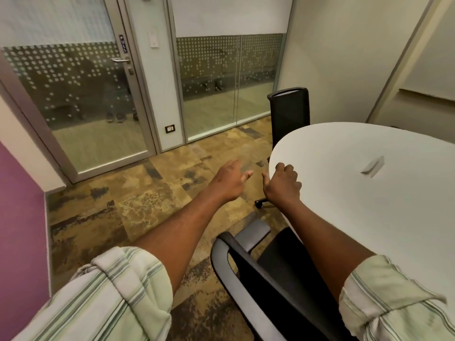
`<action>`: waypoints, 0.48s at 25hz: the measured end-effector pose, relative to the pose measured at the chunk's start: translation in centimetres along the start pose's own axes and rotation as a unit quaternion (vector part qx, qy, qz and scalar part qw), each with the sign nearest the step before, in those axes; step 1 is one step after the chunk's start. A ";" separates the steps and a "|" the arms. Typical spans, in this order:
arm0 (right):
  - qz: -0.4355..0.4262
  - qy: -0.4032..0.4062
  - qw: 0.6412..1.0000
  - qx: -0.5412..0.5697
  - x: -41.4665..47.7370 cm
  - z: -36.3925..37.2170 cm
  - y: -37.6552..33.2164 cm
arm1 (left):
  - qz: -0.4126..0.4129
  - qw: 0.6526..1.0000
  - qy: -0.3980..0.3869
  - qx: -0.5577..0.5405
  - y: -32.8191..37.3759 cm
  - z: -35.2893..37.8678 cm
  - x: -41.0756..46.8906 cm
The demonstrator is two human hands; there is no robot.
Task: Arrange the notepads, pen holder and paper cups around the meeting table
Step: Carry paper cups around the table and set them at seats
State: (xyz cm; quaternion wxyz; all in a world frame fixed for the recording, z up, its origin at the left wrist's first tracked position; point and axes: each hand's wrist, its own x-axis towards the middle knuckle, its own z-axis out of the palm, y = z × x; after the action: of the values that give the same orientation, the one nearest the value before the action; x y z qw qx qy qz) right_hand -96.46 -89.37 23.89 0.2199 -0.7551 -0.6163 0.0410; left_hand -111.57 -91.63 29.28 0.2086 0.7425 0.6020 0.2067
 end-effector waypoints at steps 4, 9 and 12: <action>0.014 -0.013 1.000 0.001 1.9 2.4 -1.5 | 0.013 1.000 -0.021 0.005 -3.0 0.5 4.8; 0.069 0.001 0.997 -0.044 6.7 4.6 -2.3 | 0.066 0.996 -0.063 0.004 -6.2 0.9 11.7; 0.125 0.027 0.990 -0.056 12.4 7.3 -4.7 | 0.128 0.990 -0.054 -0.007 -9.8 0.0 18.6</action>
State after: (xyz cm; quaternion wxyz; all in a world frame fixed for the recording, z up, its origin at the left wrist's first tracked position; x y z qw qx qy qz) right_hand -100.25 -74.86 21.68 0.1872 -0.8379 -0.5125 0.0128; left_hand -116.02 -71.55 24.85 0.2175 0.8222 0.4882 0.1958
